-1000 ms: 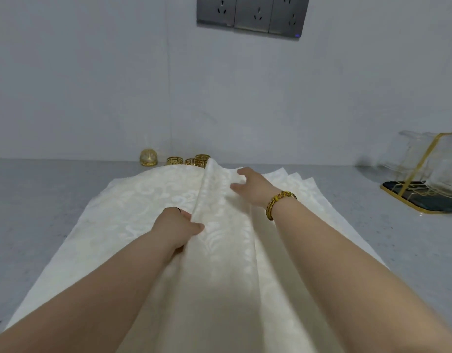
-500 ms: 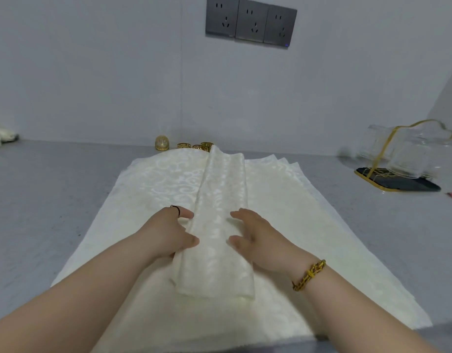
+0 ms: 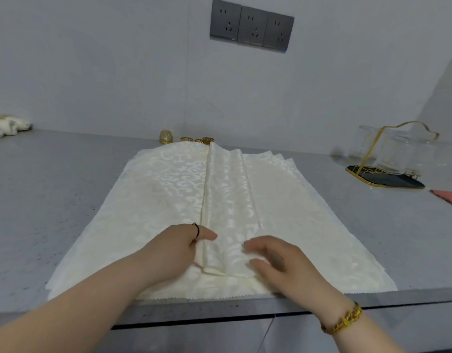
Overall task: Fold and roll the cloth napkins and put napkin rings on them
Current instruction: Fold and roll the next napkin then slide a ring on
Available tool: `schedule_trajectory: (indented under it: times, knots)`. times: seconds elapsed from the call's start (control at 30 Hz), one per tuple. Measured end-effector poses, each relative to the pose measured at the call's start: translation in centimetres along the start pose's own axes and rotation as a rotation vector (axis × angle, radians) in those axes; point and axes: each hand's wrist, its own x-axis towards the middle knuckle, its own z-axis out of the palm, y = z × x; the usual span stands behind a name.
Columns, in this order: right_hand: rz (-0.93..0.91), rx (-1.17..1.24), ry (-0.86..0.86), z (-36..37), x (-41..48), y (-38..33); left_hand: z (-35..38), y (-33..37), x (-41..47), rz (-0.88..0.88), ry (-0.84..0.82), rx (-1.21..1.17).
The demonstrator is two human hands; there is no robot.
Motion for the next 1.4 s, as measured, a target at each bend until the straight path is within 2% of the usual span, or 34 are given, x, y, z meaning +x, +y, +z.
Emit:
schedule_trajectory:
  times: [0.1, 0.2, 0.27, 0.33, 0.4, 0.47, 0.5, 0.6, 0.73, 0.87, 1.03, 1.27, 1.4]
  knots:
    - [0.004, -0.036, -0.057, 0.1, -0.7, 0.5, -0.3, -1.3, -0.4, 0.227, -0.031, 0.230]
    - [-0.017, -0.107, -0.111, 0.1, -0.7, 0.5, -0.6, -1.6, -0.3, 0.473, 0.161, 0.572]
    - [-0.029, -0.130, -0.125, 0.2, -0.6, 0.4, -0.2, -1.9, -0.3, 0.612, 0.269, 0.589]
    - [-0.026, -0.124, -0.124, 0.2, -0.6, 0.5, 0.4, -1.7, 0.0, 0.722, 0.283, 0.540]
    - [-0.018, -0.099, -0.108, 0.2, -0.7, 0.4, 0.3, -1.3, -0.1, 0.712, 0.212, 0.536]
    - [-0.012, -0.051, -0.066, 0.1, -0.9, 0.5, 0.5, -1.5, -0.1, 0.641, 0.155, 0.433]
    - [-0.005, -0.026, -0.047, 0.1, -0.9, 0.5, 0.4, -1.5, -0.4, 0.536, 0.102, 0.347]
    - [0.005, -0.014, 0.006, 0.2, -1.0, 0.7, 0.9, -3.1, 0.0, 0.345, 0.292, 0.122]
    - [-0.013, 0.001, 0.138, 0.6, -0.9, 0.9, 0.3, -1.8, -0.8, 0.192, 0.154, 0.064]
    - [0.031, 0.102, 0.199, 0.6, -1.0, 0.5, -0.2, -1.3, -1.0, 0.170, 0.099, 0.085]
    - [0.147, 0.153, 0.228, 0.4, -0.4, 0.7, -0.3, -1.4, -0.5, 0.148, 0.127, -0.051]
    - [0.261, -0.016, 0.268, 0.7, 1.3, 0.8, -0.1, -1.4, 1.7, 0.000, 0.183, -0.084]
    - [0.290, -0.167, 0.240, 0.9, 1.6, 0.5, -0.1, -1.4, 2.0, 0.010, 0.171, -0.005]
